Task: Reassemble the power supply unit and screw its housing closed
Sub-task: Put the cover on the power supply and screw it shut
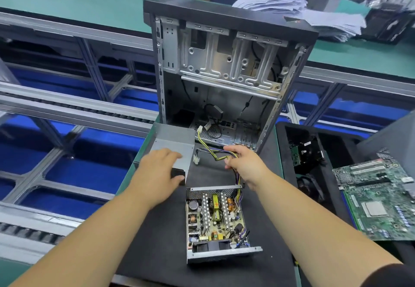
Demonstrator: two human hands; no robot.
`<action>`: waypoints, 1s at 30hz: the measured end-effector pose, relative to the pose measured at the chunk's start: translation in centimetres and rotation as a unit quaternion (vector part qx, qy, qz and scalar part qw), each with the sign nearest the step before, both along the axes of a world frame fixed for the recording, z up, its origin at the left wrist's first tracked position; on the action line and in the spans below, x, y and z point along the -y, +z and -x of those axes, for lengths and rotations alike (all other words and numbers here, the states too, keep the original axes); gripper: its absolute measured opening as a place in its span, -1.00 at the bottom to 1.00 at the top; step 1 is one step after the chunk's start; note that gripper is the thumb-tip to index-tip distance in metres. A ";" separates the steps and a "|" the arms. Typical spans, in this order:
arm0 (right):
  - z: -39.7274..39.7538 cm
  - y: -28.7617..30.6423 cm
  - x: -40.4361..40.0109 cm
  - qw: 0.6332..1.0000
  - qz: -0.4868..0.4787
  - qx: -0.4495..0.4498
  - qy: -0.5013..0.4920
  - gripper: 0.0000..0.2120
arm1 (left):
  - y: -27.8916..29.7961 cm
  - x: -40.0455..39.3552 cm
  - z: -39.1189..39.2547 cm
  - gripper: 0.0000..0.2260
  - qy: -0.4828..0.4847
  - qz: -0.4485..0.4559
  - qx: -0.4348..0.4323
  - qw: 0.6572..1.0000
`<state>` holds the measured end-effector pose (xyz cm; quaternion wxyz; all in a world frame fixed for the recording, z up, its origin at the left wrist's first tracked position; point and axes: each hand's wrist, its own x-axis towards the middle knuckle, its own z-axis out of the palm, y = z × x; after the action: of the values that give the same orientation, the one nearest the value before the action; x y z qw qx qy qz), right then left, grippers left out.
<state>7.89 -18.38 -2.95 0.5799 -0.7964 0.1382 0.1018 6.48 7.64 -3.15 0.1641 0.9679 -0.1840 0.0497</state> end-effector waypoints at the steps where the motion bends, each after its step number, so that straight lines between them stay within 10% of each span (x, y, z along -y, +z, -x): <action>1: 0.2 -0.1 -0.1 1.000 0.000 0.001 -0.001 -0.60 | -0.1 -1.0 -0.4 -0.53 0.018 -0.017 -0.003 1.000; 9: 0.7 -0.5 -2.0 0.998 -0.045 0.002 -0.037 -0.53 | 0.5 -3.5 -2.0 -0.89 0.032 -0.034 -0.032 0.998; 19: -0.5 -1.2 -3.1 0.998 -0.011 0.011 -0.059 -0.51 | 4.2 -7.6 -2.2 -0.93 0.124 0.196 0.042 0.972; 24: -2.2 -0.7 -5.4 0.998 0.054 0.016 -0.016 -0.52 | 6.2 -10.2 -1.7 -0.82 0.290 0.459 -0.033 0.839; 30: -3.4 0.2 -11.0 0.964 0.208 0.051 0.159 -0.55 | 9.8 -13.9 -0.7 -0.76 0.246 0.698 -0.071 0.669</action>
<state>11.33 -7.40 -2.78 0.3837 -0.9155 -0.0024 0.1208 7.16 21.58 6.65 0.7861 0.5818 0.1610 0.1327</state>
